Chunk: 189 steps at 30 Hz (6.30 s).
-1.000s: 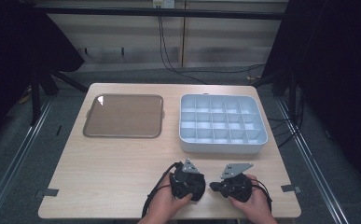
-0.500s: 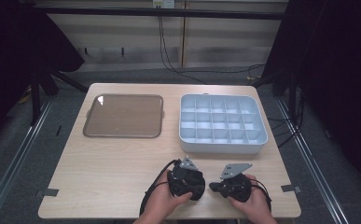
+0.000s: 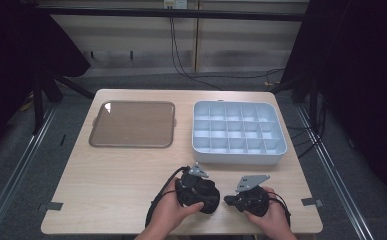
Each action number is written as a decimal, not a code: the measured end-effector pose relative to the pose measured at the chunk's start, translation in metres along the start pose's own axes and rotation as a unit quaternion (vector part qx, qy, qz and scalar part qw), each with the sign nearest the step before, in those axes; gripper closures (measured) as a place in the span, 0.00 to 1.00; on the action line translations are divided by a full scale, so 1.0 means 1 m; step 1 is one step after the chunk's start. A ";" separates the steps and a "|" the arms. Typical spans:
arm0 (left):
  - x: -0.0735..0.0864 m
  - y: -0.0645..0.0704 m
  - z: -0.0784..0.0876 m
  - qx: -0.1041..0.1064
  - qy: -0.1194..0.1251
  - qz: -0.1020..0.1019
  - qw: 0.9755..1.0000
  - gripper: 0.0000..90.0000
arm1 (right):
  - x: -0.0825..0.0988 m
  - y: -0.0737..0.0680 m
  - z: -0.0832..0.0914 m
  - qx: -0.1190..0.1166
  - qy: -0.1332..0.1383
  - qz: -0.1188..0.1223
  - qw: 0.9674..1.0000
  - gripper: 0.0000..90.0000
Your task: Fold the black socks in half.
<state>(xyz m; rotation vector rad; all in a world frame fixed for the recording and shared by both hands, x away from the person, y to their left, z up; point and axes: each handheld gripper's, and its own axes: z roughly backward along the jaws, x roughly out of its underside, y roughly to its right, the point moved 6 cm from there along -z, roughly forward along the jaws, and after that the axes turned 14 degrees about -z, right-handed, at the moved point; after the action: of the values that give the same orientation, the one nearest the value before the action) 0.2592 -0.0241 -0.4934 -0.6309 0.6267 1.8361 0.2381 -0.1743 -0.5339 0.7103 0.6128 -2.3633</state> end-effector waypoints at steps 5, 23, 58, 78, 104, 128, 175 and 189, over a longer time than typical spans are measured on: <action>-0.003 -0.004 0.005 -0.004 0.011 0.005 1.000 0.53 | 0.000 0.000 0.000 -0.001 0.000 0.001 1.000 0.99; 0.007 -0.032 0.023 -0.042 0.023 0.036 0.998 0.47 | 0.000 -0.001 0.000 -0.001 -0.002 0.002 1.000 0.98; 0.038 -0.021 -0.006 -0.039 -0.033 0.018 0.999 0.48 | -0.004 0.012 0.008 0.026 0.008 -0.034 0.999 0.70; 0.031 -0.012 -0.012 -0.031 -0.025 0.009 0.999 0.46 | -0.015 0.031 0.027 0.048 0.014 -0.069 0.996 0.50; 0.043 -0.029 0.010 -0.052 -0.020 0.020 0.998 0.40 | -0.049 0.006 0.034 0.035 0.016 -0.040 0.998 0.41; 0.045 -0.032 0.013 -0.061 -0.020 0.020 0.998 0.40 | -0.026 0.005 0.002 0.020 -0.011 -0.063 0.998 0.39; 0.054 -0.052 0.013 -0.094 -0.004 -0.006 0.996 0.29 | -0.023 0.010 0.006 -0.036 -0.020 -0.146 0.988 0.75; 0.060 -0.063 0.010 -0.122 -0.001 -0.037 0.992 0.23 | -0.029 0.024 0.018 -0.024 -0.024 -0.157 0.987 0.75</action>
<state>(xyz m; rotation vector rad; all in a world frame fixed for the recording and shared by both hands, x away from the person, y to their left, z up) 0.2984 0.0420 -0.5349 -0.8030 0.3738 1.8593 0.2677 -0.1903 -0.5082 0.5685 0.8081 -2.6342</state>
